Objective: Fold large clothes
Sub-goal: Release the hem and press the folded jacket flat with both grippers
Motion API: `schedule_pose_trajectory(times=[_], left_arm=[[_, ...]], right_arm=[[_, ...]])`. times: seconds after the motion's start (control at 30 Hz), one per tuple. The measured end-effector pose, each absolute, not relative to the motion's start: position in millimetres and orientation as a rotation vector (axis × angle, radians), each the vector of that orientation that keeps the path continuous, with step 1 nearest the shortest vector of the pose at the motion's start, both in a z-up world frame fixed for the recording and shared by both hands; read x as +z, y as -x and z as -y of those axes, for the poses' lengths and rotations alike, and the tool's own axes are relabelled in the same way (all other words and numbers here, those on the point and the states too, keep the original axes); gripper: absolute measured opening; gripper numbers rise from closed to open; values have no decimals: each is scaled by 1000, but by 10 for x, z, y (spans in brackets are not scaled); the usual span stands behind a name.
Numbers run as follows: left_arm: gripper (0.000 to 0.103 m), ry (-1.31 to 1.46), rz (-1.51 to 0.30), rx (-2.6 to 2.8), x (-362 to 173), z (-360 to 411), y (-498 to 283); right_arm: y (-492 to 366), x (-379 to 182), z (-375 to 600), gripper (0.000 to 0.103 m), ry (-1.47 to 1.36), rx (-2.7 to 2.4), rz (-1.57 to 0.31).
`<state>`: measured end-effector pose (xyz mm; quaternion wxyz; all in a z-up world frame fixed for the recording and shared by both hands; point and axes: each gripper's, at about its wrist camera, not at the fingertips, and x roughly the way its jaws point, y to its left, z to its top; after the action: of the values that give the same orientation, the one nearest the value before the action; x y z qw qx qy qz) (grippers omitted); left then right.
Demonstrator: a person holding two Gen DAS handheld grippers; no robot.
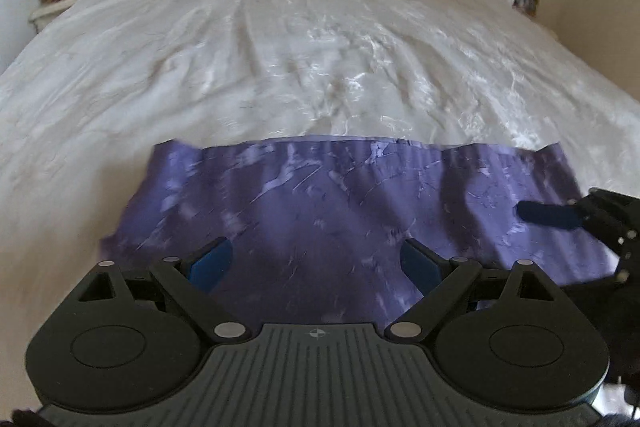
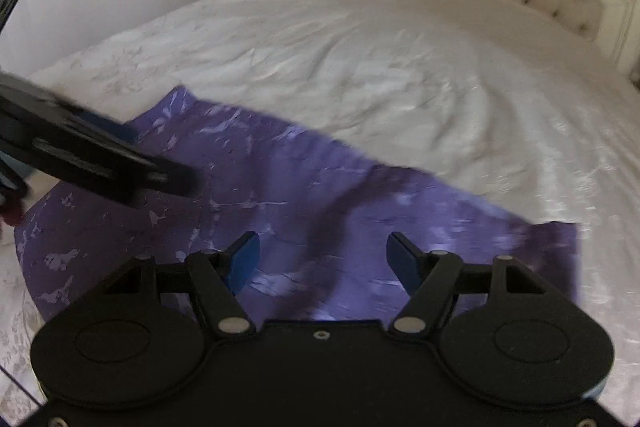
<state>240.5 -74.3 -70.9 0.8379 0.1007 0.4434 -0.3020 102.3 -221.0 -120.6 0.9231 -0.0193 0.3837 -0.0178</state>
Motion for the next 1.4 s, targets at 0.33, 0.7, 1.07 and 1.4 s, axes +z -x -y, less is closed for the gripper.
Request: schedule_pose_trajectory(times=[0.33, 0.7, 1.07, 1.4], left_arm=[[102, -249, -1006, -502, -1377, 502, -3309], [99, 0, -1045, -498, -1459, 258, -3529], [91, -225, -982, -583, -931, 295, -2671], [93, -328, -991, -571, -1240, -28, -2270]], right_arm=[[-1610, -1723, 3030, 98, 35, -207, -928], [-1561, -1848, 3773, 99, -265, -421, -950], [-1015, -1304, 2796, 92, 28, -151, -843], [-323, -1715, 2815, 99, 26, -228, -979]])
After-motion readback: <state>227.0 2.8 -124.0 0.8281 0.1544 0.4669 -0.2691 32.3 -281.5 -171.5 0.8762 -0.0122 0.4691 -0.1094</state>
